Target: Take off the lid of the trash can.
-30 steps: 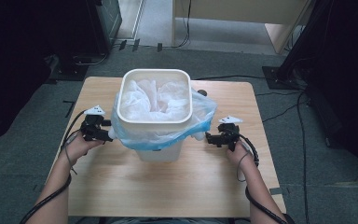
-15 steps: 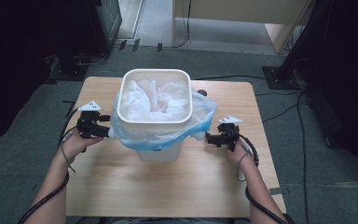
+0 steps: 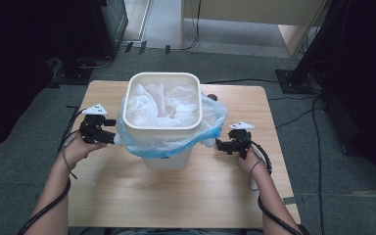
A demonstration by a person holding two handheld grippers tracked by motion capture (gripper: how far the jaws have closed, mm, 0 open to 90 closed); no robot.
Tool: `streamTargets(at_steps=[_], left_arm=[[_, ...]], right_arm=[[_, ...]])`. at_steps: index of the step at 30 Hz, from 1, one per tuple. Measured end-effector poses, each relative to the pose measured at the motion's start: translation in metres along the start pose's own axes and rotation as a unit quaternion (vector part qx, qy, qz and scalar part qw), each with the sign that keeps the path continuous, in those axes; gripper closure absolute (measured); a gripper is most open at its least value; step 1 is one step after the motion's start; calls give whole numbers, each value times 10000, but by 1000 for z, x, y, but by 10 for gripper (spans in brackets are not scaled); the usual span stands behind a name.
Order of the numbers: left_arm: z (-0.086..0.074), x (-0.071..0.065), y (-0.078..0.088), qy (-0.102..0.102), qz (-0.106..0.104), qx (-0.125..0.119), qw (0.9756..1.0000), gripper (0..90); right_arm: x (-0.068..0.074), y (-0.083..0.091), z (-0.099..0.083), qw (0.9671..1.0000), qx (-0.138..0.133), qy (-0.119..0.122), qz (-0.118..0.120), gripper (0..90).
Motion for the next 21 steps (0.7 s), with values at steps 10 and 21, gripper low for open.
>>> streamTargets(at_steps=[10,21], left_arm=[[10,-4,9,-40,0,-85,10000,138],[17,-7,15,-52,-23,-118,9999,139]], right_arm=[[0,0,0,10000,0,-7,-6,100],[0,0,0,10000,0,-12,-10,100]])
Point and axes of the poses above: each handheld gripper's, and its own axes: y roughly backward along the jaws, z roughly out of its top, x roughly to its left, the point moved 7 cm from there along -y, roughly forward along the jaws, and after that the axes turned 6 degrees about -y, right-handed, at the moved point
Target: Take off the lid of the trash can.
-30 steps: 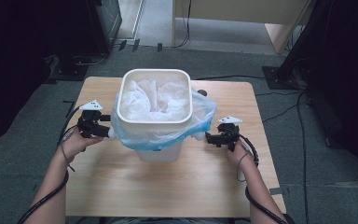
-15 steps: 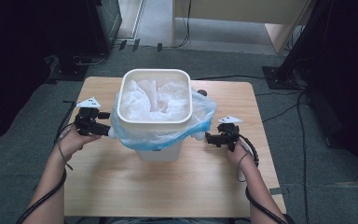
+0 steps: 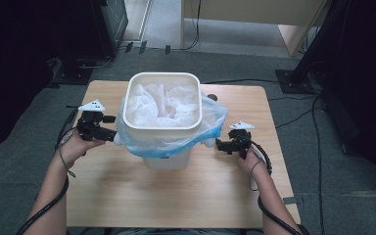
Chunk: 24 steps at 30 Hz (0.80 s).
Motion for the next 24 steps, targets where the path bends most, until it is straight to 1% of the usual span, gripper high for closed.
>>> streamTargets(at_steps=[3,5,10,13,24], left_arm=[[2,-1,1,-1,22,-19,10000,151],[3,-1,3,-44,18,-19,10000,151],[7,-2,7,-26,24,-84,10000,151],[8,-2,9,-6,59,-49,10000,151],[15,-5,17,-51,46,-132,9999,151]], right_arm=[[0,0,0,10000,0,-2,-2,100],[0,0,0,10000,0,-7,-3,100],[0,0,0,10000,-2,-4,-4,100],[0,0,0,10000,1,-10,-6,100],[0,0,0,10000,-2,-9,-6,100]])
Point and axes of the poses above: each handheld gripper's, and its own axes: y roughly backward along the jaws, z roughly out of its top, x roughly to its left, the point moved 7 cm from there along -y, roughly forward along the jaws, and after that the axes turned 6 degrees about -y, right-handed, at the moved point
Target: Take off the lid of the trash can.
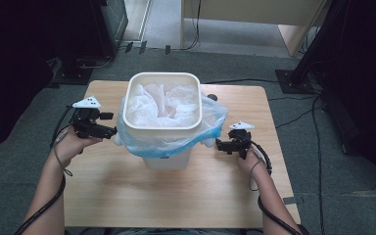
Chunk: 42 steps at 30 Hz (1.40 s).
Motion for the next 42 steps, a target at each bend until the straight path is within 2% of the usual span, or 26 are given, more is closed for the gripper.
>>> streamTargets(at_steps=[10,34,42], left_arm=[[7,-3,7,-51,23,-57,10000,151],[21,-14,16,-94,-83,-121,9998,151],[25,-18,20,-178,-99,-171,9996,151]], right_arm=[[0,0,0,10000,0,-4,-1,100],[0,0,0,10000,1,-1,0,100],[0,0,0,10000,1,-1,0,100]])
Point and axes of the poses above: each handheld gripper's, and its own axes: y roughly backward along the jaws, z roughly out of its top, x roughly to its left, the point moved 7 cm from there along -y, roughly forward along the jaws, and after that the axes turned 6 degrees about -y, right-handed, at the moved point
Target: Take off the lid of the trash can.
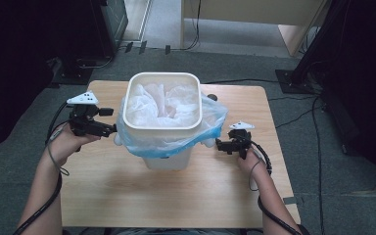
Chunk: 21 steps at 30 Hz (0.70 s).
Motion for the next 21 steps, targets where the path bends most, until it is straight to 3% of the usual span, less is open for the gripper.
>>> streamTargets(at_steps=[10,21], left_arm=[[5,0,6,-34,96,-136,9999,151],[7,-4,11,-130,120,1,9998,152]], right_arm=[[0,0,0,10000,0,-1,0,100],[0,0,0,10000,1,-6,-3,100]])
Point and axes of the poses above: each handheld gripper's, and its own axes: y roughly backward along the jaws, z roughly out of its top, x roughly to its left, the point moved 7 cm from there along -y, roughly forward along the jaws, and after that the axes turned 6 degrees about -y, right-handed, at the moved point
